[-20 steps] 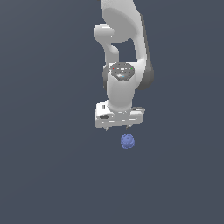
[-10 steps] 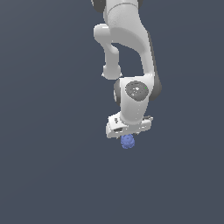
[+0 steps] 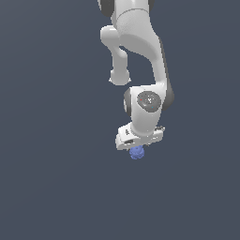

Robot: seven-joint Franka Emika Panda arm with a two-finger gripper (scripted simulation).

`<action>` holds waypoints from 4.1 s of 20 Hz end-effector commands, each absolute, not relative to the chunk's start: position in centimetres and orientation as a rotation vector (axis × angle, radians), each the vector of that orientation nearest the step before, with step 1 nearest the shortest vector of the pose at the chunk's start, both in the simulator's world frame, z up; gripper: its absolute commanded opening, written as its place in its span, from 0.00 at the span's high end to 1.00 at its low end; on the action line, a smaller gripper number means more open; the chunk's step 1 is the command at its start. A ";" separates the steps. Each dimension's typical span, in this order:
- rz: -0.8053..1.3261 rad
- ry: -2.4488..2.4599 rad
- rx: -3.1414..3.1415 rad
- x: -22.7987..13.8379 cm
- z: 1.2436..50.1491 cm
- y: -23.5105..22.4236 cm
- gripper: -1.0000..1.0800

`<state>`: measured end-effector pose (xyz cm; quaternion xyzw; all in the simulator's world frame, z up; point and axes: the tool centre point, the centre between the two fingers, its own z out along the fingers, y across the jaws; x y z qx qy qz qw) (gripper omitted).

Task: Pick up the object and move it to a goal position.

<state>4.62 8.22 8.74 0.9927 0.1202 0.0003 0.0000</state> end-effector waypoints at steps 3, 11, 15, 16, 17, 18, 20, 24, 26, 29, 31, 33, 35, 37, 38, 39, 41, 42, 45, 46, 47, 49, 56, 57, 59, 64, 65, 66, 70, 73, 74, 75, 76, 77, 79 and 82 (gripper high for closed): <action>0.000 0.378 3.119 4.6 7.2 8.2 0.04; 0.000 0.381 3.118 4.6 4.0 8.3 0.04; 0.000 0.381 3.118 4.6 3.9 8.3 1.00; 0.000 0.381 3.118 4.6 3.9 8.3 1.00; 0.000 0.381 3.118 4.6 3.9 8.3 1.00; 0.000 0.381 3.118 4.6 3.9 8.3 1.00; 0.000 0.381 3.118 4.6 3.9 8.3 1.00; 0.000 0.381 3.118 4.6 3.9 8.3 1.00; 0.001 0.382 3.118 4.7 4.0 8.3 1.00; 0.006 0.392 3.118 4.7 4.2 8.1 1.00; 0.014 0.404 3.118 4.7 4.6 7.8 1.00; 0.024 0.421 3.117 4.8 5.0 7.4 1.00; 0.038 0.444 3.116 4.9 5.7 6.9 1.00; 0.054 0.470 3.115 5.0 6.4 6.3 1.00; 0.063 0.485 3.114 5.0 6.8 6.0 1.00; 0.073 0.501 3.112 5.1 7.3 5.6 1.00; 0.094 0.536 3.109 5.2 8.2 4.8 1.00; 0.105 0.555 3.108 5.3 8.8 4.4 1.00; 0.143 0.618 3.101 5.6 10.5 3.0 1.00; 0.157 0.639 3.098 5.7 11.1 2.5 1.00; 0.170 0.661 3.095 5.8 11.7 2.0 1.00; 0.196 0.703 3.089 6.0 12.8 1.0 1.00; 0.283 0.846 3.062 6.8 16.7 -2.3 1.00; 0.296 0.866 3.058 6.9 17.3 -2.7 1.00; 0.320 0.905 3.049 7.1 18.4 -3.7 1.00; 0.382 1.004 3.023 7.8 21.1 -5.9 1.00; 0.394 1.024 3.017 7.9 21.6 -6.4 1.00; 0.407 1.044 3.011 8.0 22.1 -6.9 1.00; 0.458 1.125 2.986 8.6 24.4 -8.8 1.00; 0.498 1.188 2.963 9.1 26.1 -10.2 1.00; 0.511 1.210 2.955 9.3 26.7 -10.8 1.00; 0.525 1.232 2.947 9.5 27.3 -11.3 1.00; 0.539 1.254 2.938 9.6 27.9 -11.8 1.00; 0.553 1.277 2.929 9.8 28.5 -12.3 1.00; 0.582 1.322 2.910 10.2 29.8 -13.4 1.00; 0.622 1.386 2.882 10.8 31.5 -15.0 1.00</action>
